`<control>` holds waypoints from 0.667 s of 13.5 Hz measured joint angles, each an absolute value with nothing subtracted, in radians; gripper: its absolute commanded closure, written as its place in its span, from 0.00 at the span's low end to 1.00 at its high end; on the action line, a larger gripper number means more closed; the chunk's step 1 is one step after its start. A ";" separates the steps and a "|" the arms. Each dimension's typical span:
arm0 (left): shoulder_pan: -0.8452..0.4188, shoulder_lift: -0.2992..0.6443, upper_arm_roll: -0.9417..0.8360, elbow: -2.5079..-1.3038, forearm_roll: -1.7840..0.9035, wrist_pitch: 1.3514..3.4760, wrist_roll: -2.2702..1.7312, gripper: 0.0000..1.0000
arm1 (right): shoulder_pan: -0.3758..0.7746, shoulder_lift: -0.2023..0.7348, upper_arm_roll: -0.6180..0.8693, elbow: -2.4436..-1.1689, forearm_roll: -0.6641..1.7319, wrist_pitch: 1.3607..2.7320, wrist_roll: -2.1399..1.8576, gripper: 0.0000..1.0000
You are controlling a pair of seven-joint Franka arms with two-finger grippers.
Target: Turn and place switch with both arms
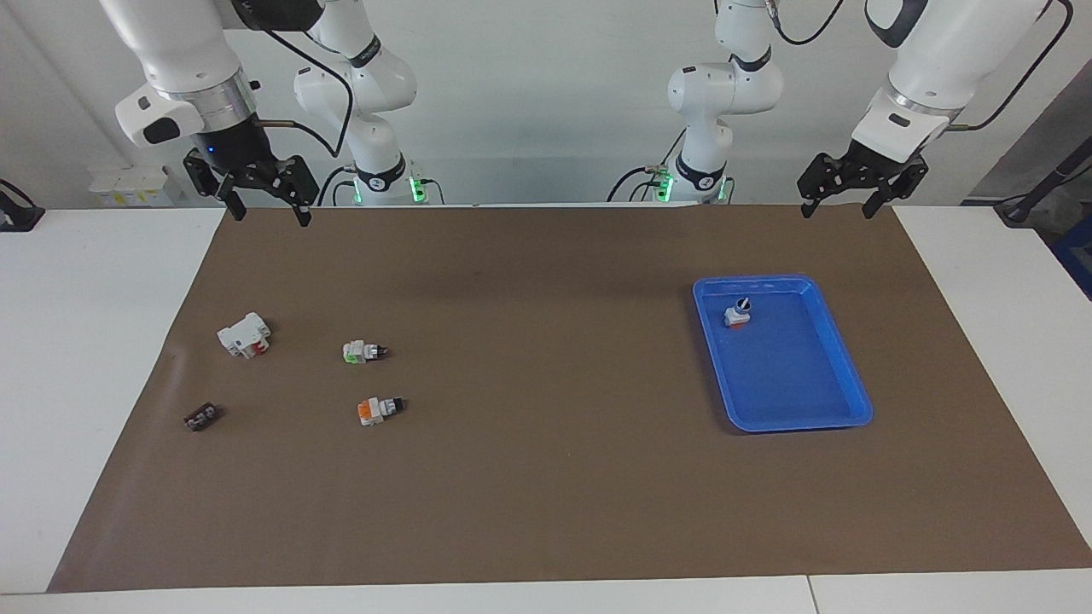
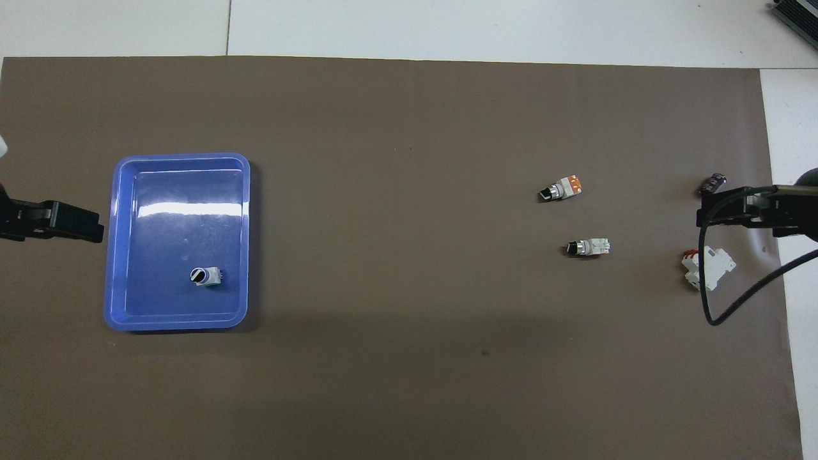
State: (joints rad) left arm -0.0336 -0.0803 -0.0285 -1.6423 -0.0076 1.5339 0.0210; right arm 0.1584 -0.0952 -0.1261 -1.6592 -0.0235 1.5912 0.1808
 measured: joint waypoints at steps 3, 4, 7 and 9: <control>-0.034 -0.076 -0.029 -1.611 -0.002 1.535 0.021 0.00 | 0.160 -0.095 -0.126 -1.659 -0.023 1.600 0.151 0.01; -0.034 -0.073 -0.030 -1.598 0.002 1.528 0.021 0.00 | 0.160 -0.095 -0.126 -1.659 -0.023 1.600 0.144 0.01; -0.034 -0.073 -0.031 -1.580 0.007 1.478 0.017 0.00 | 0.160 -0.095 -0.127 -1.659 -0.023 1.595 0.143 0.01; -0.034 -0.077 -0.030 -1.575 0.008 1.452 0.017 0.00 | 0.158 -0.093 -0.128 -1.657 -0.025 1.588 0.143 0.01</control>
